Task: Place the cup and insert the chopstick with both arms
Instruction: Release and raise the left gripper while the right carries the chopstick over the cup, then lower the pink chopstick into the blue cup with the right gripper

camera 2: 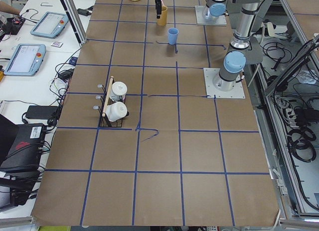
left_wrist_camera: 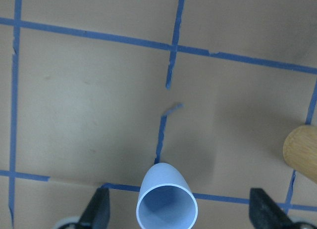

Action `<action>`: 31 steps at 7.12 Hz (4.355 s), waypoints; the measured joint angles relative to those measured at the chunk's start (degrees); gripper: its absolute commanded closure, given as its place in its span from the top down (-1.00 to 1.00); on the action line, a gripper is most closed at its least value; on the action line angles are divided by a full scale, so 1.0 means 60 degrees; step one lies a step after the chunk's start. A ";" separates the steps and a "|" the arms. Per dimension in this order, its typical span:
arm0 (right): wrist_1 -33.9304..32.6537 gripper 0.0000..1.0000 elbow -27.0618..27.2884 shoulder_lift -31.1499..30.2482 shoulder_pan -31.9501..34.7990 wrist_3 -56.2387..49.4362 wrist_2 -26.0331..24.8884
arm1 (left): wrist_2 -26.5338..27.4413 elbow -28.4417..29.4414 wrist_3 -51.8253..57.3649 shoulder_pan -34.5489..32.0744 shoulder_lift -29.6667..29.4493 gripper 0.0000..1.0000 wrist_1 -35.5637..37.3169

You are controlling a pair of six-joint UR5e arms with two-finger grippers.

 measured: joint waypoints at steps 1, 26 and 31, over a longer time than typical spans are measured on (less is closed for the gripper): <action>-0.0353 -1.00 0.0140 0.0053 0.0467 0.0741 0.0247 | 0.0070 0.0121 0.1120 0.0636 0.0361 1.00 -0.0164; -0.1918 -1.00 0.1098 0.0016 0.3915 0.5460 -0.1510 | 0.0163 0.0006 0.4852 0.3044 0.1816 1.00 -0.2017; -0.1715 -1.00 0.1404 0.0095 0.3956 0.5588 -0.1424 | 0.0164 0.0006 0.4851 0.3044 0.1816 1.00 -0.2017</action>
